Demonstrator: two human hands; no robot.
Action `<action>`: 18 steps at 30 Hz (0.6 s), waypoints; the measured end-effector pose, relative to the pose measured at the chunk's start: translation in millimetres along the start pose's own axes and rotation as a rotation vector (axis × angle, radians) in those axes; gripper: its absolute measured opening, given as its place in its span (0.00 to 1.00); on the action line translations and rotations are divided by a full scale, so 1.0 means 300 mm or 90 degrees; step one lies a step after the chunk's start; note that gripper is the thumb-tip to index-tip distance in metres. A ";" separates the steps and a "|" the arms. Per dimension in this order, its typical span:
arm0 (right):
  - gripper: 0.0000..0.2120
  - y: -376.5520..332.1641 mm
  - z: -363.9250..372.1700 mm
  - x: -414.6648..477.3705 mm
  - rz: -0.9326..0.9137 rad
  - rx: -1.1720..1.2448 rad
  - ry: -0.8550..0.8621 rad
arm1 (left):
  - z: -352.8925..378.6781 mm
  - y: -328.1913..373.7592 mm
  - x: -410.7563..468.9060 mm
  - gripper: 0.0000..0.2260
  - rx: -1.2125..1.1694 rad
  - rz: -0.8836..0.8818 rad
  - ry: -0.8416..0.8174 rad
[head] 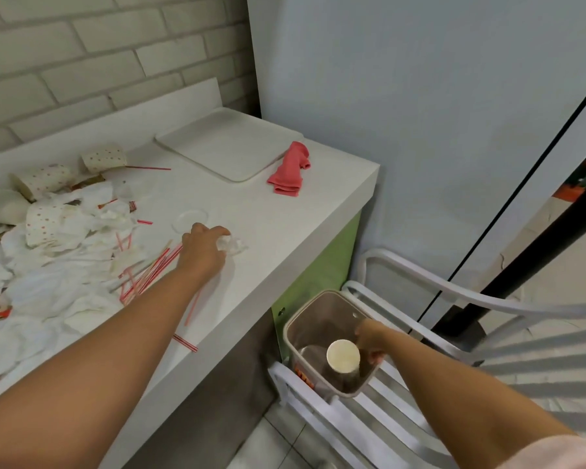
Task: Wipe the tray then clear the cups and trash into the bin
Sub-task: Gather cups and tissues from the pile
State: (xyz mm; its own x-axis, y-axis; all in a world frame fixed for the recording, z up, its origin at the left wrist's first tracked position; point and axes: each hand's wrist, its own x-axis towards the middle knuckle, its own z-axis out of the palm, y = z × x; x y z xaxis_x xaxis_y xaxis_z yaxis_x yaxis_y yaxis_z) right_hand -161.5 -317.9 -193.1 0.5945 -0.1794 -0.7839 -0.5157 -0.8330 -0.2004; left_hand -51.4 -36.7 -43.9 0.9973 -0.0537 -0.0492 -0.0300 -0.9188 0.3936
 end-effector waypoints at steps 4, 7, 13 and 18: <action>0.08 -0.039 -0.060 -0.021 -0.020 -0.027 -0.001 | 0.005 -0.011 0.008 0.21 -0.056 0.005 0.065; 0.16 -0.097 -0.135 -0.044 -0.045 -0.035 0.027 | -0.001 -0.008 0.007 0.20 -0.086 0.005 0.110; 0.11 -0.281 -0.304 -0.213 -0.153 -0.144 0.063 | -0.050 0.010 0.001 0.17 -0.176 0.012 0.226; 0.11 -0.403 -0.379 -0.357 -0.373 0.139 0.168 | -0.109 0.070 -0.020 0.16 -0.241 0.086 0.300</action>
State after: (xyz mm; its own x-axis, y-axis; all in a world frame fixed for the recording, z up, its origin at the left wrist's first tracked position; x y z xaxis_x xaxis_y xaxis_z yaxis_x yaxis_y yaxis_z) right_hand -92.7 -257.5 -17.9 0.9300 0.1246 -0.3458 -0.1589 -0.7121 -0.6839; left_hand -55.9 -42.8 -5.4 0.9110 0.0974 0.4008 -0.2191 -0.7091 0.6702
